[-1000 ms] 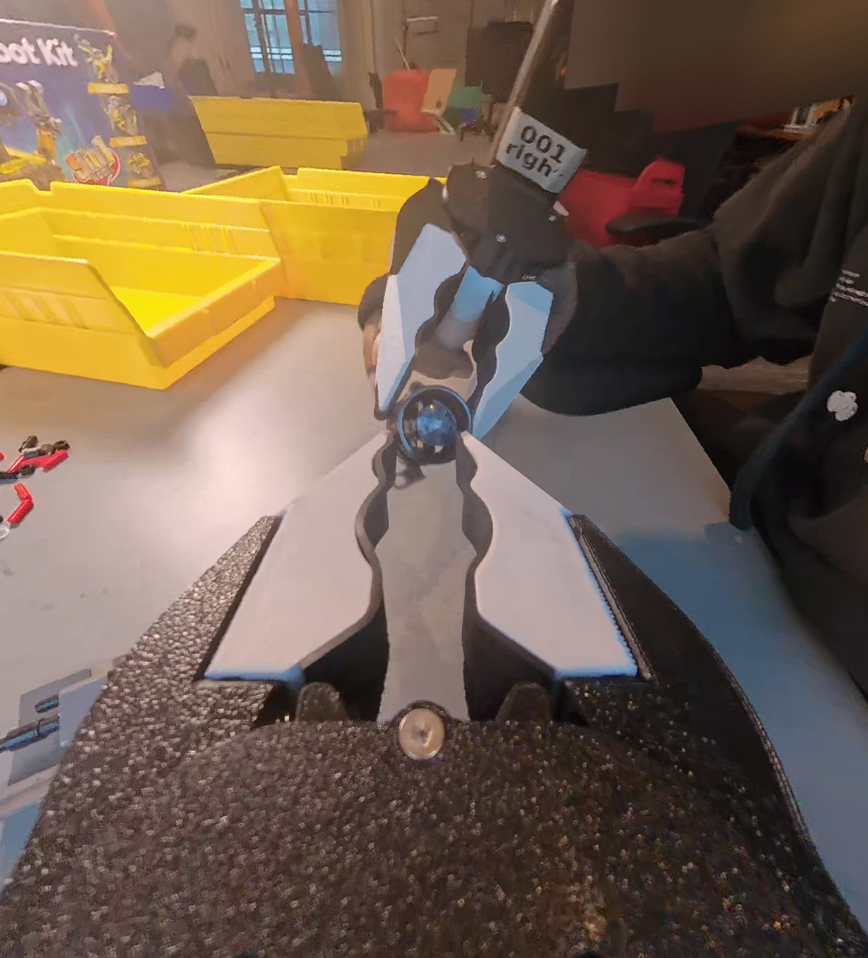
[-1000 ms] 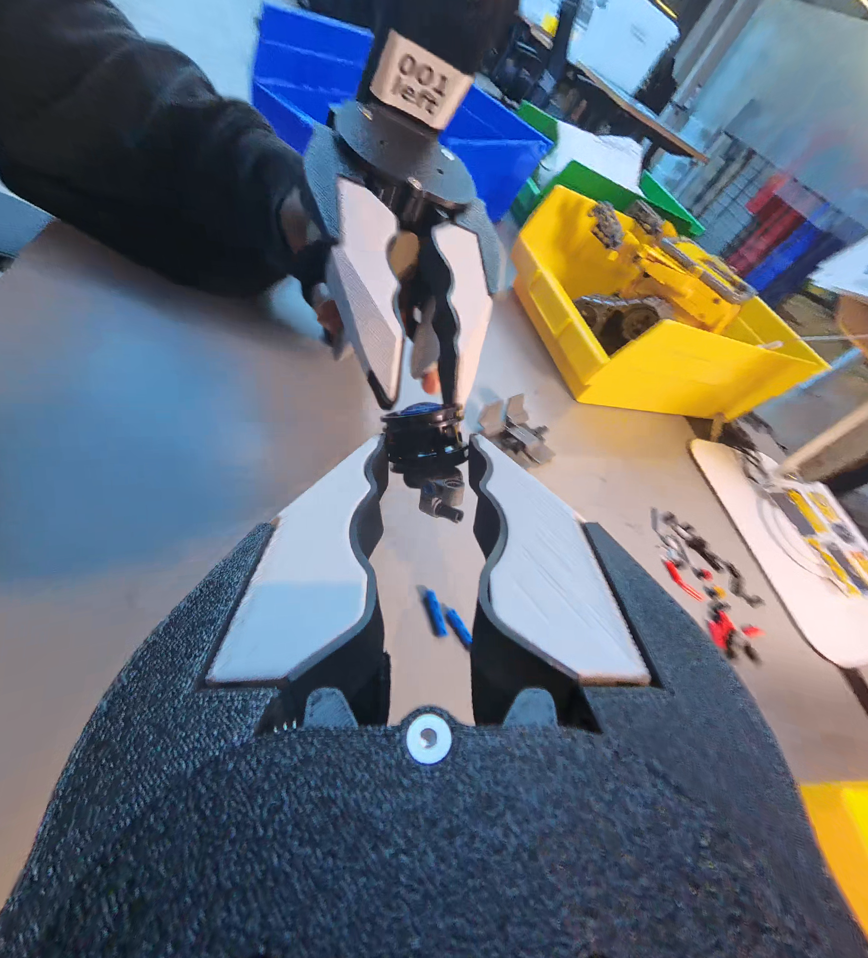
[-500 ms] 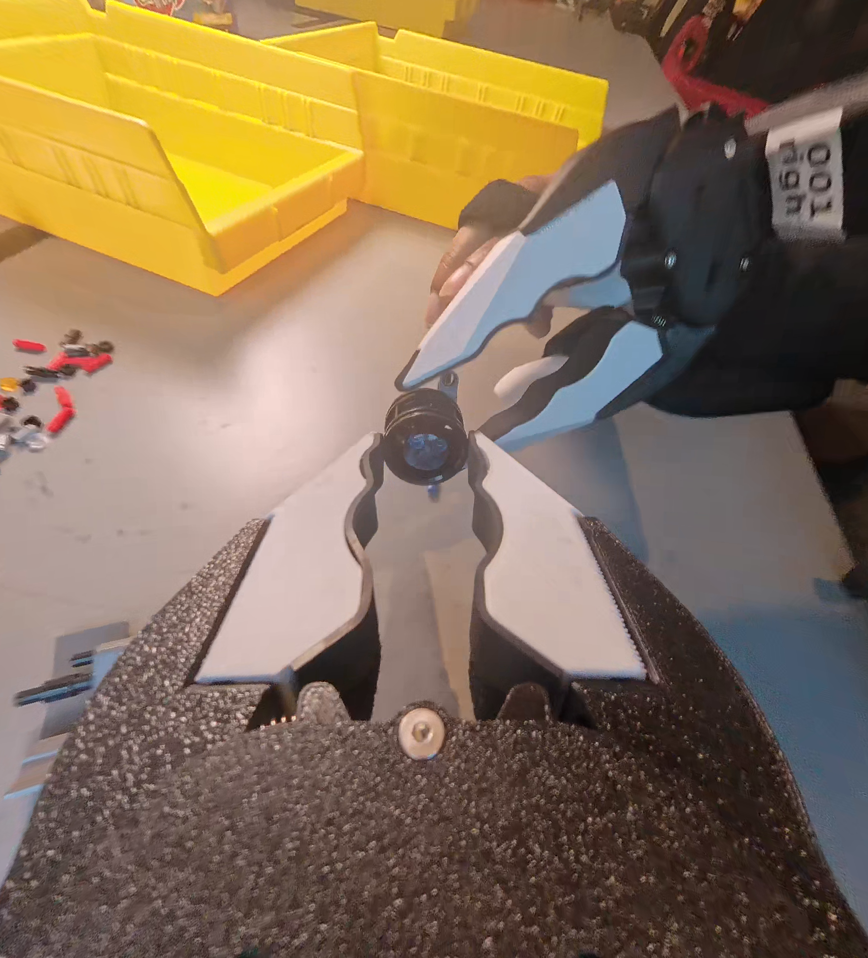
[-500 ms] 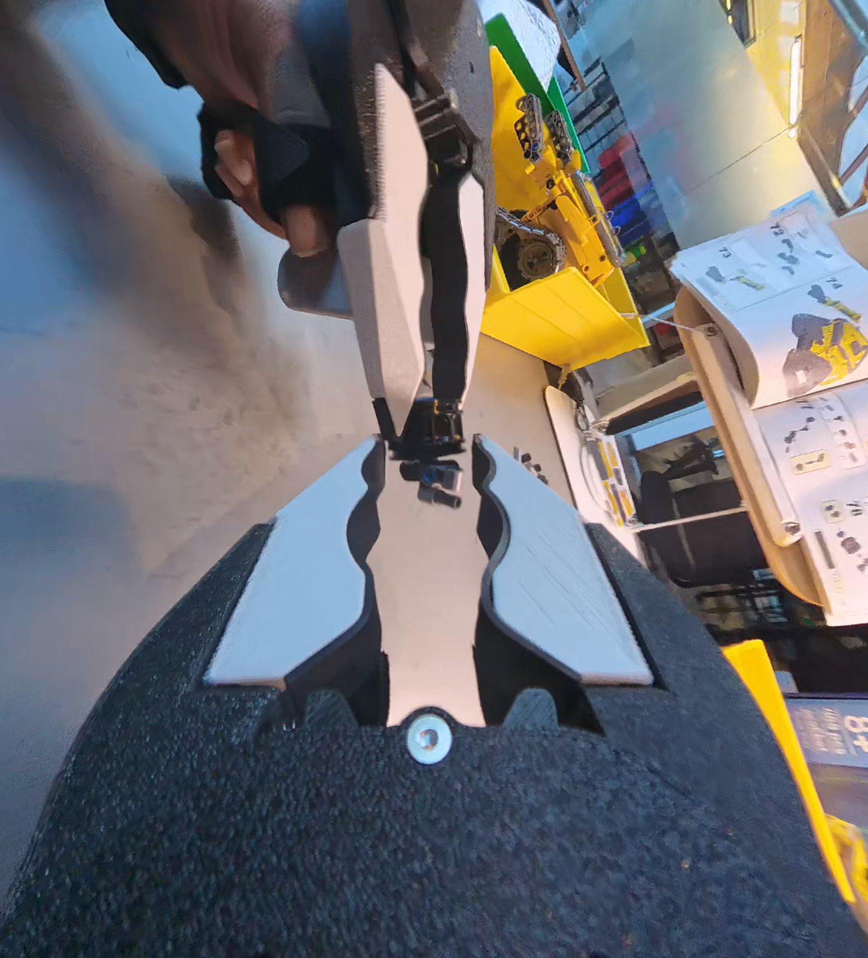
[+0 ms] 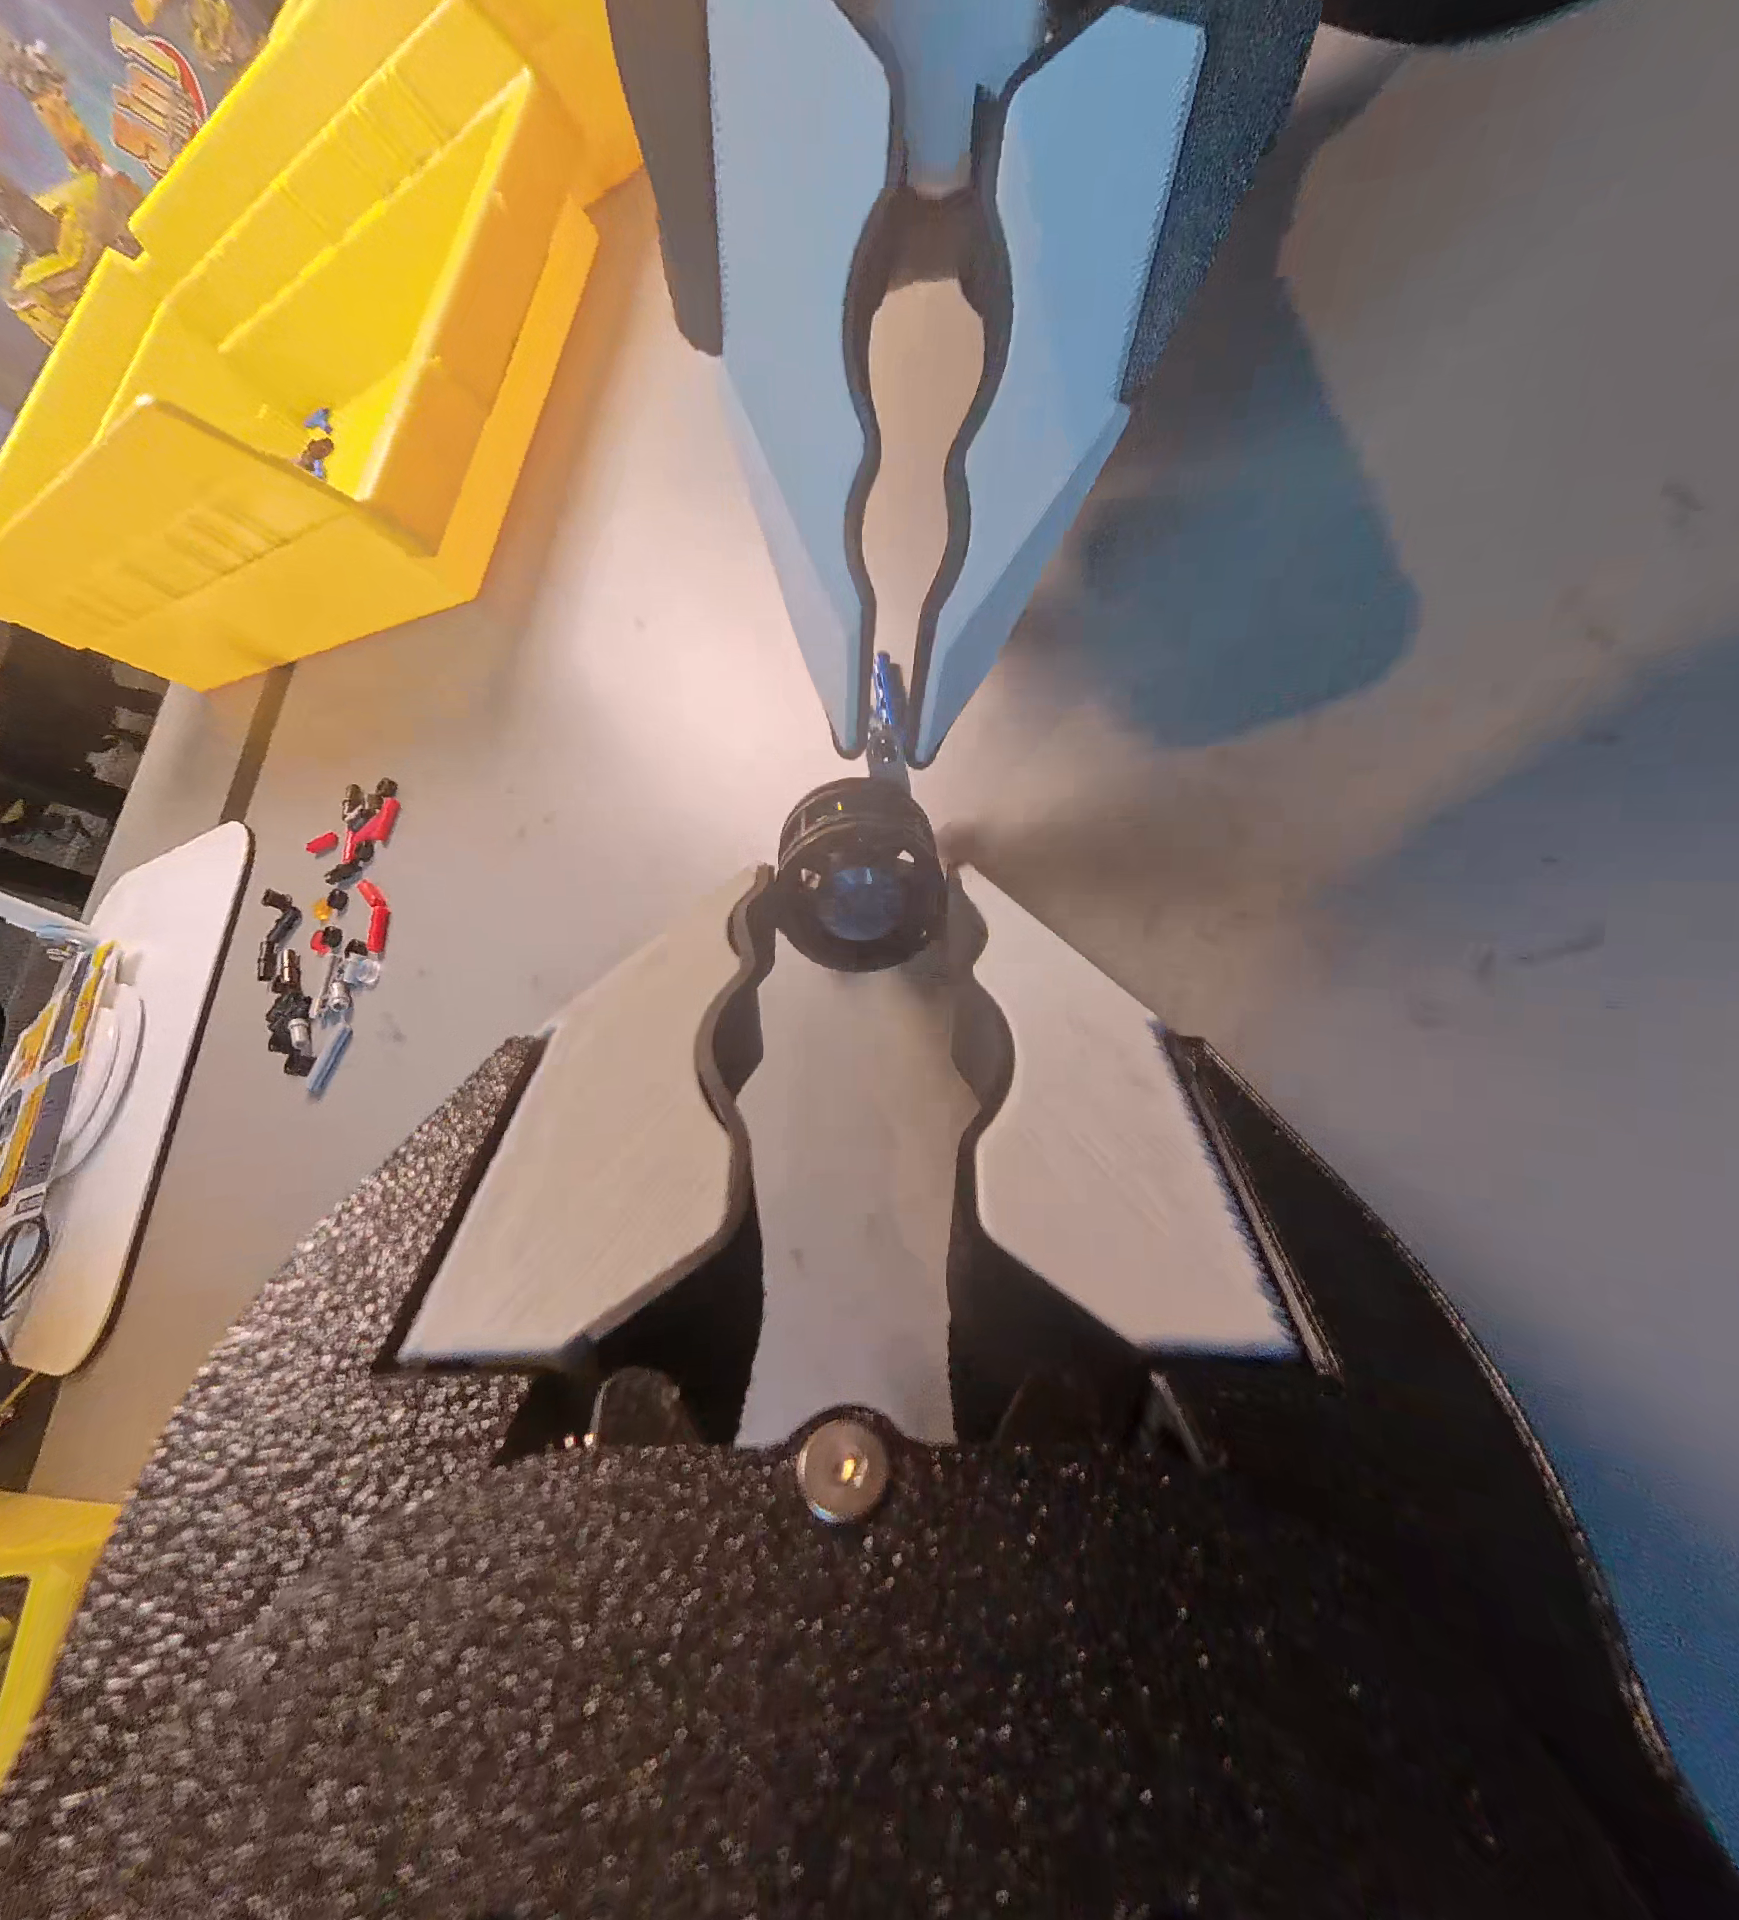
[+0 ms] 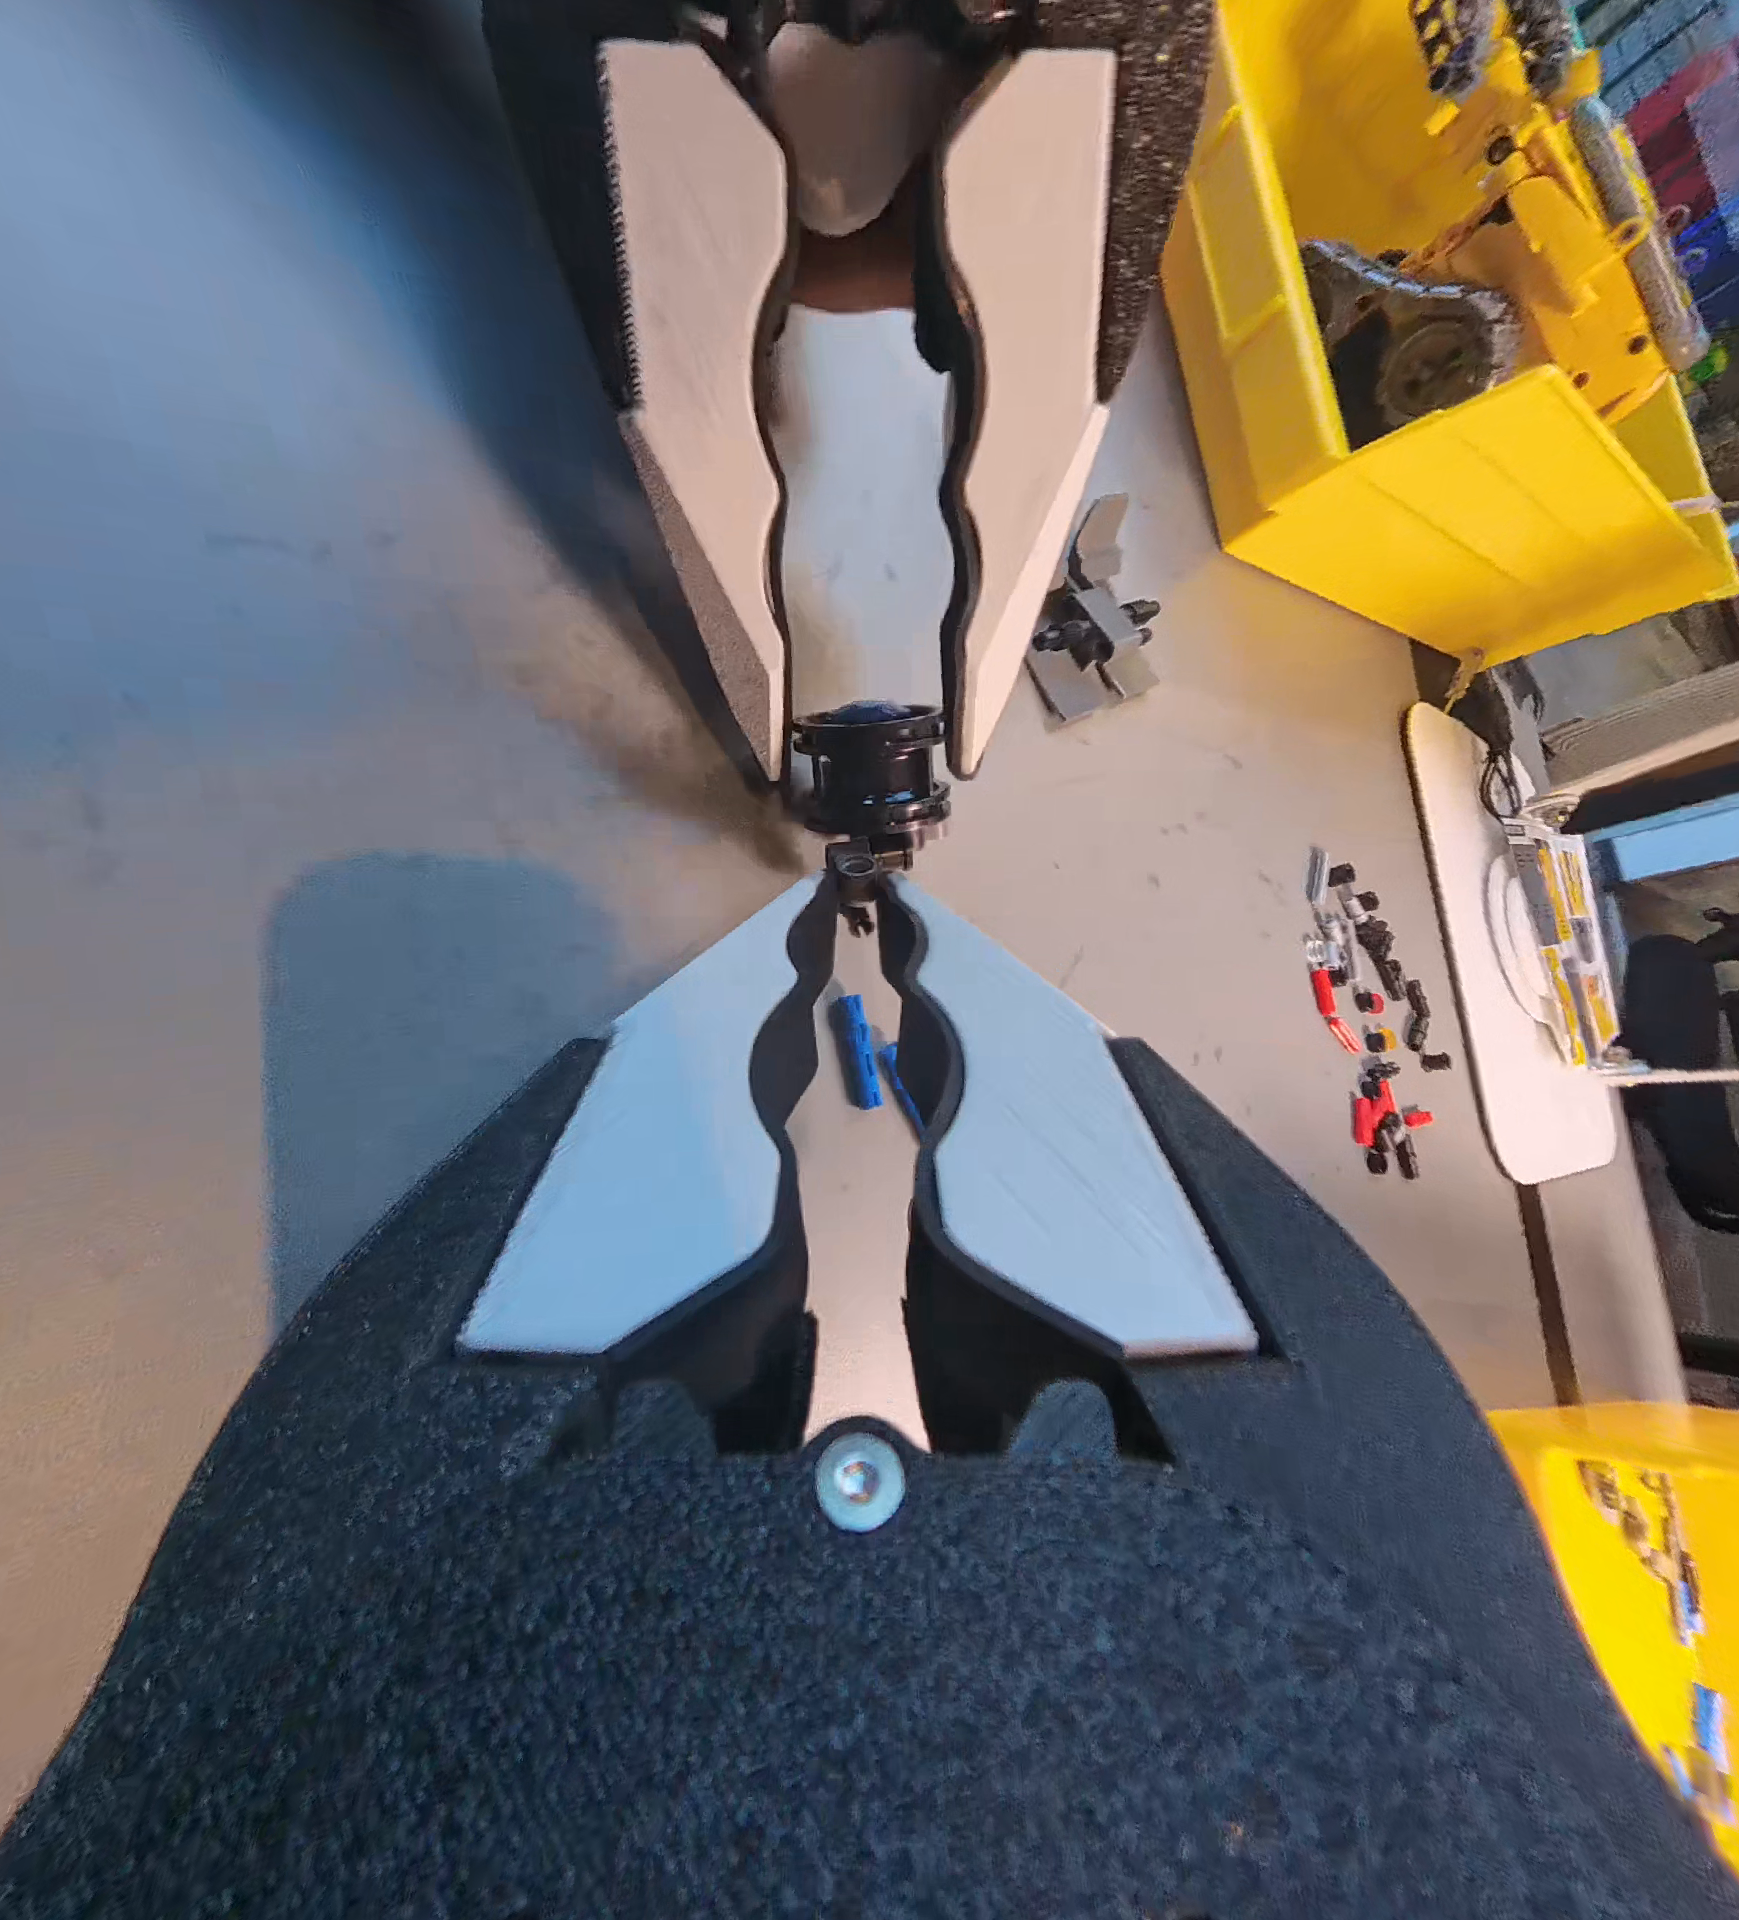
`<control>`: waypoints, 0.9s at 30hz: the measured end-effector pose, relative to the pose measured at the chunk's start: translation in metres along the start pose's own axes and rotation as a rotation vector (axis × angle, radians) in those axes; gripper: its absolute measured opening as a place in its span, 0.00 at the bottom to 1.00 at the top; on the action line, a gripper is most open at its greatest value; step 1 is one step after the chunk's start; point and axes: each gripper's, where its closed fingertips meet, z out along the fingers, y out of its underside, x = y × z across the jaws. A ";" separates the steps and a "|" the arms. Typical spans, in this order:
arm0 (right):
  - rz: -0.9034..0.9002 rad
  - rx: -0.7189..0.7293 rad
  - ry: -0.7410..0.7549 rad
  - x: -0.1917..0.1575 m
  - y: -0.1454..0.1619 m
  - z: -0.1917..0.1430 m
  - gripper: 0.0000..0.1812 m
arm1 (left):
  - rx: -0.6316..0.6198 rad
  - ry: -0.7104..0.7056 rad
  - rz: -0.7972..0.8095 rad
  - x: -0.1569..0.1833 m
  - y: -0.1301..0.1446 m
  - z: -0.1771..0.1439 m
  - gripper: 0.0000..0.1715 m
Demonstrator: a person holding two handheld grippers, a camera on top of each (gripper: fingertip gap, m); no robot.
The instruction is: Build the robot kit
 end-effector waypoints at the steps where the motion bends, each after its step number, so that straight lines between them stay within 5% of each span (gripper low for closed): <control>1: -0.038 -0.027 0.005 -0.002 0.002 0.002 0.04 | -0.008 0.013 -0.010 0.002 0.002 0.001 0.18; 10: -0.230 -0.174 0.050 -0.008 0.008 0.006 0.04 | -0.005 0.193 -0.459 0.007 -0.004 -0.014 0.28; 19: -0.015 0.018 -0.144 -0.034 -0.016 -0.003 0.09 | -0.081 0.175 -0.340 0.019 0.004 -0.005 0.18; 27: 0.270 0.173 -0.151 0.002 -0.023 -0.020 0.19 | -0.060 0.174 -0.242 0.019 0.006 -0.007 0.18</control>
